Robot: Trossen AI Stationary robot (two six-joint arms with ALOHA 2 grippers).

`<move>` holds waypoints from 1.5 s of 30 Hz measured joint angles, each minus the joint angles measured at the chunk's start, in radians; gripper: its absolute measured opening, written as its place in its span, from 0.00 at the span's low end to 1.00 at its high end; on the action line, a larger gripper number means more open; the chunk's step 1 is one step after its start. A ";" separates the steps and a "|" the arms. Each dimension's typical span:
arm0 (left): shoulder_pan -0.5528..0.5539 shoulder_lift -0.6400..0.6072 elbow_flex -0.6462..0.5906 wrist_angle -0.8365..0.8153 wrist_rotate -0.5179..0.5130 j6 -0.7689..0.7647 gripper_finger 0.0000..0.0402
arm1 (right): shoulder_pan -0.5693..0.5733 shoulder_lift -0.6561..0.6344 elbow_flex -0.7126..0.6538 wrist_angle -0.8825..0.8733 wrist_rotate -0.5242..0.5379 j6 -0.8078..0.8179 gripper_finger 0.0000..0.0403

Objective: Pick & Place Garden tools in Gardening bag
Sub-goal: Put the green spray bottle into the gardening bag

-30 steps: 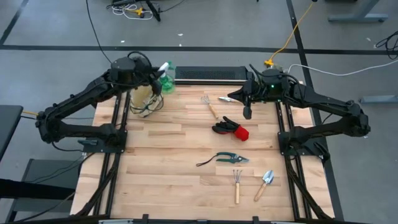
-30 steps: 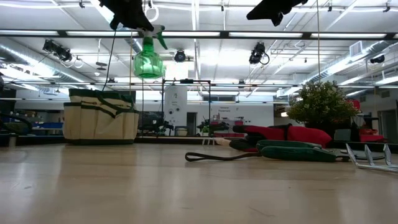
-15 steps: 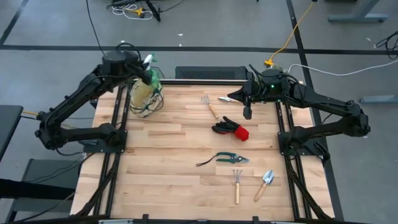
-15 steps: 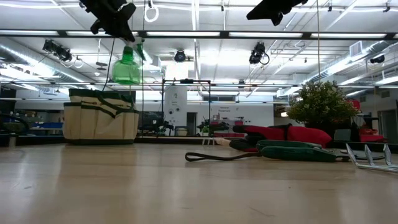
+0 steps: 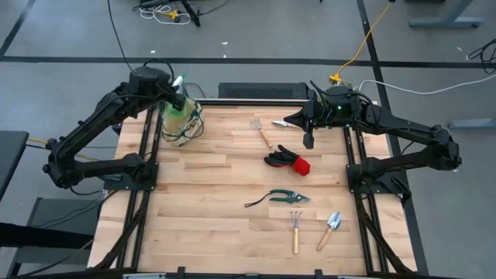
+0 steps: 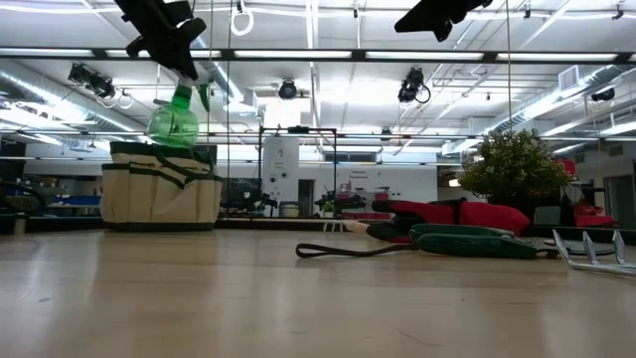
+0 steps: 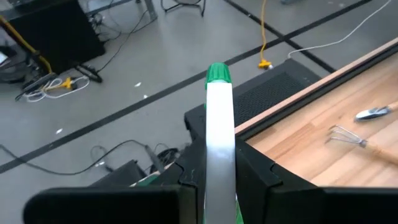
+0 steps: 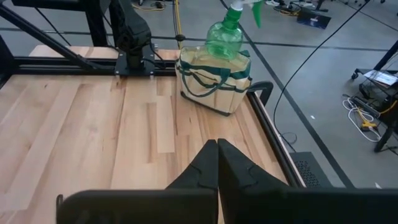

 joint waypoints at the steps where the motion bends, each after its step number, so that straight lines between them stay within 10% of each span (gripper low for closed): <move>1: 0.000 0.000 -0.002 0.001 -0.001 -0.003 0.16 | 0.000 0.000 0.000 0.000 0.000 0.000 0.00; 45: 0.025 0.291 -0.006 0.060 -0.045 -0.039 0.17 | 0.000 0.001 0.000 0.000 0.010 0.000 0.00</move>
